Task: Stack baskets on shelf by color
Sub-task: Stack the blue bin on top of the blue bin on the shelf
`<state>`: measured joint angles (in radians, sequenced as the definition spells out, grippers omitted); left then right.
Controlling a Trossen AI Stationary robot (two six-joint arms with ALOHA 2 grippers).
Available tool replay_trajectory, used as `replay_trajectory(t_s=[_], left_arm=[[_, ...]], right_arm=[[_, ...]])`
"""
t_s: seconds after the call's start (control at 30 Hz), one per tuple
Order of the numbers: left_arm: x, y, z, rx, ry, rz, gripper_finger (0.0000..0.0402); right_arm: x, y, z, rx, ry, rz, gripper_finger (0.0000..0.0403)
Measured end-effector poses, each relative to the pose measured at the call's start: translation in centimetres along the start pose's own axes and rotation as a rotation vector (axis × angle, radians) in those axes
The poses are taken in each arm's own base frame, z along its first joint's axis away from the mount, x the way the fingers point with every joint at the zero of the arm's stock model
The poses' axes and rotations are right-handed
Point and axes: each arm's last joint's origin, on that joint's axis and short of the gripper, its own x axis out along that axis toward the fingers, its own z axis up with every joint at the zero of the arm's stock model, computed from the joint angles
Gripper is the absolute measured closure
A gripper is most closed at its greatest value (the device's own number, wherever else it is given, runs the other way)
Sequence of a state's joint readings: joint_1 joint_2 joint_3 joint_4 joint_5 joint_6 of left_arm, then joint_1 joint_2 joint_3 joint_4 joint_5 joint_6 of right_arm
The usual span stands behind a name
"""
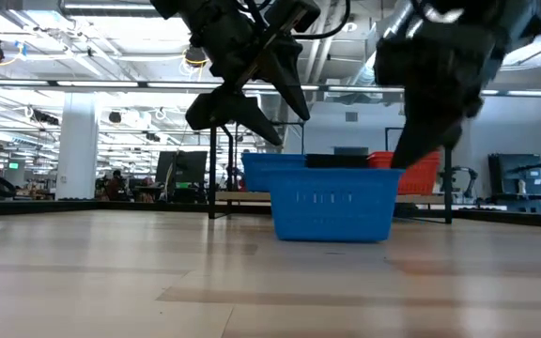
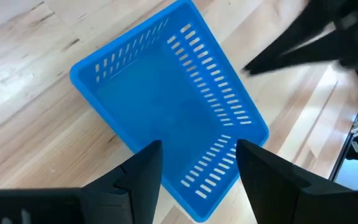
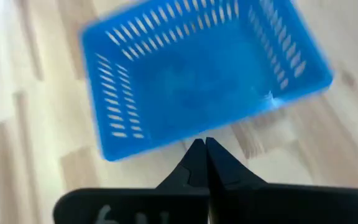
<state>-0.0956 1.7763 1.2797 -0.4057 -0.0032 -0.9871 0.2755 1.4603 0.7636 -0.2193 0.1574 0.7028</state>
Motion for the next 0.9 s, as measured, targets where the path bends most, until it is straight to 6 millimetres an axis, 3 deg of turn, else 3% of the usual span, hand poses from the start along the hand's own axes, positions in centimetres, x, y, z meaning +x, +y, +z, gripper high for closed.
replay_trajectory(t_s=[0.1, 0.27, 0.5, 0.67, 0.9], left_arm=[[0.0, 0.1, 0.0, -0.001, 0.004, 0.008, 0.0210], [0.0, 0.6, -0.3, -0.060, 0.016, 0.078, 0.0210], [-0.2, 1.9, -1.0, -0.160, 0.049, 0.231, 0.0218], [0.0, 1.6, -0.7, -0.205, -0.011, 0.202, 0.0219], [1.4, 1.5, -0.7, -0.230, -0.035, 0.181, 0.0220]], right_arm=[[-1.9, 0.6, 1.3, -0.045, -0.008, -0.012, 0.0403], [-6.6, 0.9, 2.6, -0.124, -0.051, -0.106, 0.0402], [-12.6, -0.1, 3.1, -0.142, -0.166, -0.189, 0.0402], [-15.0, -0.9, 2.9, -0.140, -0.226, -0.183, 0.0401], [-16.1, -1.3, 2.8, -0.159, -0.260, -0.182, 0.0401]])
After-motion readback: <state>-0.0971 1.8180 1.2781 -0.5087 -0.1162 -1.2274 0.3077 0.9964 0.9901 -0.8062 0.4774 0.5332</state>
